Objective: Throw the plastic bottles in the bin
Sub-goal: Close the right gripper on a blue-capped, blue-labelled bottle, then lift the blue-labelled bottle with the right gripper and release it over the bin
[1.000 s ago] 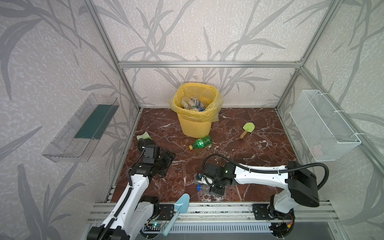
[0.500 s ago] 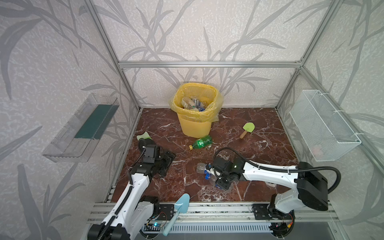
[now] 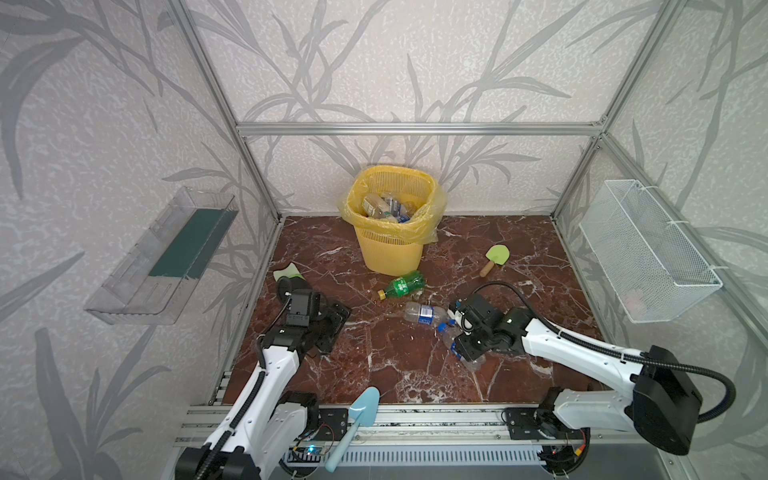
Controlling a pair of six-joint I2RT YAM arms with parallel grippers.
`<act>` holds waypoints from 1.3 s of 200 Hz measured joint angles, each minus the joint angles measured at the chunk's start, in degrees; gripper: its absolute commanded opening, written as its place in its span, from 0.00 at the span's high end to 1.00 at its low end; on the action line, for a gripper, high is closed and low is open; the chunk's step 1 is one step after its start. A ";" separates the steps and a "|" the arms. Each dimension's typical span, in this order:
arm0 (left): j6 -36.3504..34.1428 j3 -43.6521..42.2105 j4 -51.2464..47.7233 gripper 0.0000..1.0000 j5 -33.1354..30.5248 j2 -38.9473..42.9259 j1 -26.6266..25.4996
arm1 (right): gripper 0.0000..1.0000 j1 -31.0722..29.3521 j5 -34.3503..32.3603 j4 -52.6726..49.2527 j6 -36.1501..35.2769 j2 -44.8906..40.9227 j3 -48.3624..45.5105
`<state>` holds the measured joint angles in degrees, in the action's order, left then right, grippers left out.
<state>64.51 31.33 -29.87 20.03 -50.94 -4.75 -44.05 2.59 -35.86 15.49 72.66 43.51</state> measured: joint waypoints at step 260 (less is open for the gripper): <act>0.00 0.00 0.33 0.12 0.00 -1.03 0.00 | 0.41 14.03 -0.61 2.40 18.93 -4.85 -9.57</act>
<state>64.51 31.33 -29.54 20.03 -51.96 -4.75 -30.02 1.98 -33.45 34.41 67.81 33.93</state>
